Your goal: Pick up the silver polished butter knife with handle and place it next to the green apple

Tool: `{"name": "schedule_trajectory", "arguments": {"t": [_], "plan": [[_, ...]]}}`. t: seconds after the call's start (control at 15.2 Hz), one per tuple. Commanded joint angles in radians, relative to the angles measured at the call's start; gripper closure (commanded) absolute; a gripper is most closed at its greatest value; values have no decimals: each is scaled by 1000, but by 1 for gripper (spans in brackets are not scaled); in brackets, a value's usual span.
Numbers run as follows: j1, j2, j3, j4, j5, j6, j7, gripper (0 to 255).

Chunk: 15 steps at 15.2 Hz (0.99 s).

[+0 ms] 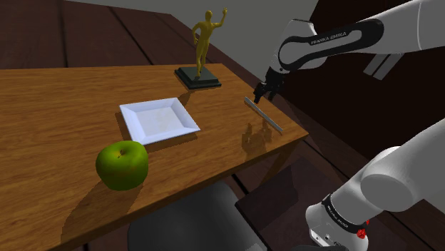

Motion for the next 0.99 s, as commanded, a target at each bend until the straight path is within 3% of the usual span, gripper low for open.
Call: {"name": "schedule_trajectory", "arguments": {"t": [0.0,0.33,0.79,0.86,0.92], "plan": [[0,23,0,-7,1,30,-2,0],[1,62,-1,-31,4,93,-4,0],[1,62,-1,-31,4,93,-4,0],[1,62,-1,-31,4,93,-4,255],[1,62,-1,-31,4,93,-4,255]]}}
